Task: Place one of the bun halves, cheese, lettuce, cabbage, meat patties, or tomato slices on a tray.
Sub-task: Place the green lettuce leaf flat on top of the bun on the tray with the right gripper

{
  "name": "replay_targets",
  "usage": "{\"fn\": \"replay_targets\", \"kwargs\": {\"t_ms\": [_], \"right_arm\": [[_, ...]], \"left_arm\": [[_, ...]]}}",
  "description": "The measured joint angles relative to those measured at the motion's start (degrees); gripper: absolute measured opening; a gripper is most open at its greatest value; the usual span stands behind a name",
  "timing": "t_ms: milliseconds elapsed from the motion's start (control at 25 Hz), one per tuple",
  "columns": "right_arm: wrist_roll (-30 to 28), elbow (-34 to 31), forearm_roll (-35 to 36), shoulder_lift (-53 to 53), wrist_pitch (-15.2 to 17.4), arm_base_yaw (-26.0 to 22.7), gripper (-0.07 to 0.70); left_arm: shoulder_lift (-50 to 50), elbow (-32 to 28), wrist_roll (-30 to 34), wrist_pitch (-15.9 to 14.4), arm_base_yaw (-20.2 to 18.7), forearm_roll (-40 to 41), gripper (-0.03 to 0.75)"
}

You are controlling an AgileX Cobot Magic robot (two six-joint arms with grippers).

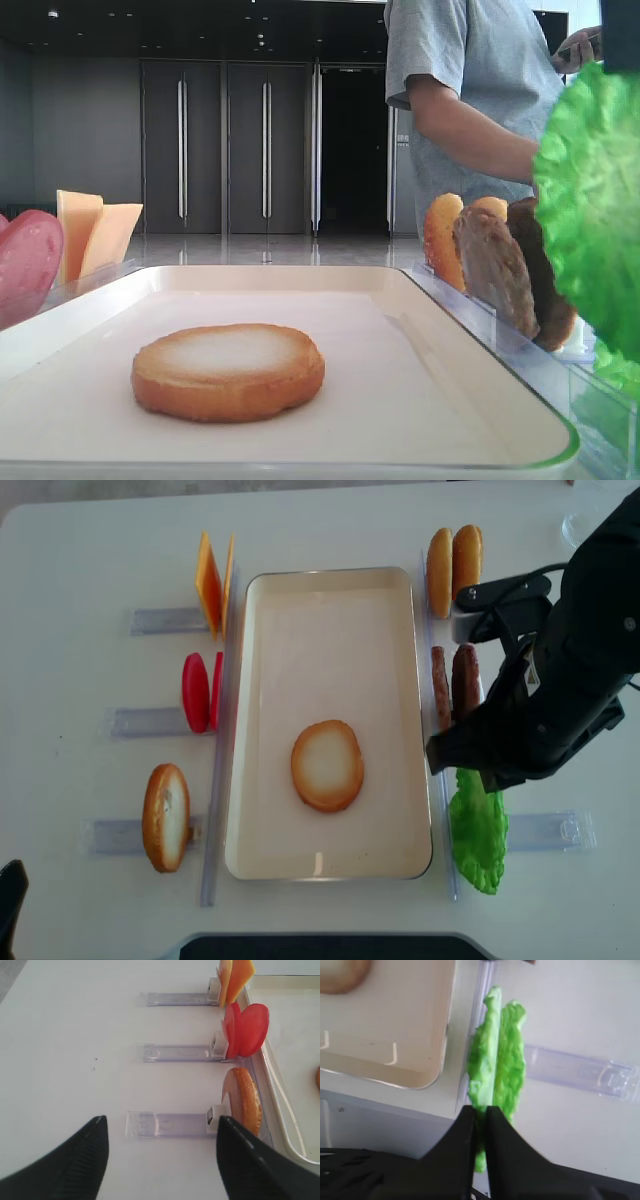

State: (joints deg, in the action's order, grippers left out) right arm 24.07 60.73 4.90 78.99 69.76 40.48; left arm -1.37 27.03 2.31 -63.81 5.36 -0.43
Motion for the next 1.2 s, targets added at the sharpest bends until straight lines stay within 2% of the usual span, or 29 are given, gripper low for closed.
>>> {"fn": "replay_targets", "kwargs": {"t_ms": [320, 720, 800, 1080, 1200], "right_arm": [[-0.14, 8.07, 2.13, 0.0, 0.04, 0.05, 0.026], [-1.18, 8.89, 4.21, 0.06, -0.19, 0.05, 0.026], [-2.64, 8.89, 6.82, 0.06, -2.19, 0.05, 0.026], [-7.8, 8.89, 15.94, 0.06, -14.08, 0.05, 0.026], [-10.18, 8.89, 19.5, 0.12, -16.95, 0.05, 0.026]], "left_arm": [[0.0, 0.0, 0.0, 0.0, 0.0, 0.0, 0.515], [0.0, 0.0, 0.0, 0.0, 0.0, 0.0, 0.515], [0.0, 0.0, 0.0, 0.0, 0.0, 0.0, 0.515], [0.0, 0.0, 0.0, 0.0, 0.0, 0.0, 0.515], [0.0, 0.0, 0.0, 0.0, 0.0, 0.0, 0.515]]}}
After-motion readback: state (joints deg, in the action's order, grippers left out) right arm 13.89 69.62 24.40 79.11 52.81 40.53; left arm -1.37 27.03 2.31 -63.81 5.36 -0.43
